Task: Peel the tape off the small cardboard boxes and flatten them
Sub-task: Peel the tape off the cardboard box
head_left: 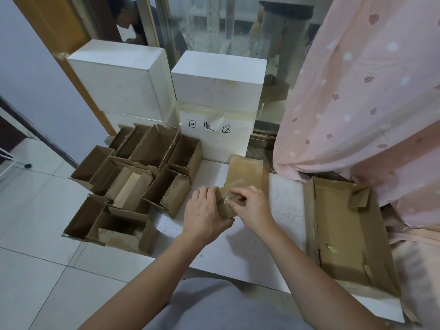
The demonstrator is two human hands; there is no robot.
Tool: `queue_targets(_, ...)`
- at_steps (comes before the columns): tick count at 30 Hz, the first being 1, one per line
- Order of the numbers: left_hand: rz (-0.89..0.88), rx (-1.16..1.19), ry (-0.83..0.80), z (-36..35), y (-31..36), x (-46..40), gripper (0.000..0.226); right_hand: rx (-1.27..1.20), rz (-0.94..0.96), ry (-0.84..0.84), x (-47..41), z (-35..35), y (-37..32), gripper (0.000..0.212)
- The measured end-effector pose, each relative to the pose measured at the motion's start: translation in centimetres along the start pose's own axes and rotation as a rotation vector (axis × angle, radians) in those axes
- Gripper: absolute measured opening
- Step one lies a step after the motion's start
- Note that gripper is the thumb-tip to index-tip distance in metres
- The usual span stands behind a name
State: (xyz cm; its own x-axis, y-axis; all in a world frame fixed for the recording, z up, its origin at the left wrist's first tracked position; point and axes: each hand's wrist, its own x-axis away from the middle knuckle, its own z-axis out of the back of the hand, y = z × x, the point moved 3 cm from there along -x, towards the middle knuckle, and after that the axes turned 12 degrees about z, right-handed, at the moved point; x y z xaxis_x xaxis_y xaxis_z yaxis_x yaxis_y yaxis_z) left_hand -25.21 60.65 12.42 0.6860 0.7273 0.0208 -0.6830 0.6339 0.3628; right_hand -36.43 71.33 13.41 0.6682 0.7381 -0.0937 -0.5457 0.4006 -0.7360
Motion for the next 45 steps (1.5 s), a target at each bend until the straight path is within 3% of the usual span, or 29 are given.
queue_targets(5, -0.01, -0.017, -0.024, 0.0, 0.1, 0.0, 0.083, -0.021, 0.005, 0.013, 0.3, -0.2, -0.1, 0.004)
queue_targets(9, -0.041, -0.014, -0.042, 0.0, 0.4, 0.2, 0.081, -0.045, -0.078, 0.014, 0.4, 0.2, -0.2, 0.015)
queue_targets(13, -0.073, 0.006, -0.066, 0.0, 0.0, 0.0, 0.091, -0.118, -0.13, 0.212, 0.6, 1.1, 0.6, 0.023)
queue_targets(16, -0.066, 0.034, -0.083, 0.1, -0.1, 0.0, 0.093, -0.062, -0.033, 0.323, 0.7, 1.5, 0.9, 0.019)
queue_targets(21, -0.024, 0.073, -0.08, 0.2, -0.1, -0.1, 0.088, -0.046, 0.156, 0.153, 0.8, 0.5, 0.1, 0.011)
queue_targets(25, -0.006, 0.07, -0.074, 0.2, -0.8, -0.1, 0.091, -0.152, 0.069, 0.091, 0.4, 0.5, 0.5, 0.011)
queue_targets(29, -0.024, 0.039, -0.048, 0.3, -0.6, 0.0, 0.09, -0.172, -0.036, 0.05, 0.1, 0.5, 1.1, 0.026)
queue_targets(35, -0.059, 0.007, -0.041, 0.2, -0.4, 0.3, 0.09, -0.198, -0.099, 0.102, 0.1, 0.4, 1.8, 0.01)
queue_targets(39, -0.056, 0.018, -0.055, 0.4, -0.5, -0.2, 0.093, -0.154, -0.141, 0.276, 0.3, 1.2, 2.2, 0.011)
queue_targets(42, -0.048, 0.051, -0.093, 0.4, -0.6, -0.2, 0.093, -0.094, -0.053, 0.358, 0.4, 1.6, 1.9, 0.011)
queue_targets(45, -0.035, 0.064, -0.091, 0.3, -0.3, -0.1, 0.092, -0.057, 0.075, 0.274, 0.5, 1.2, 1.2, 0.008)
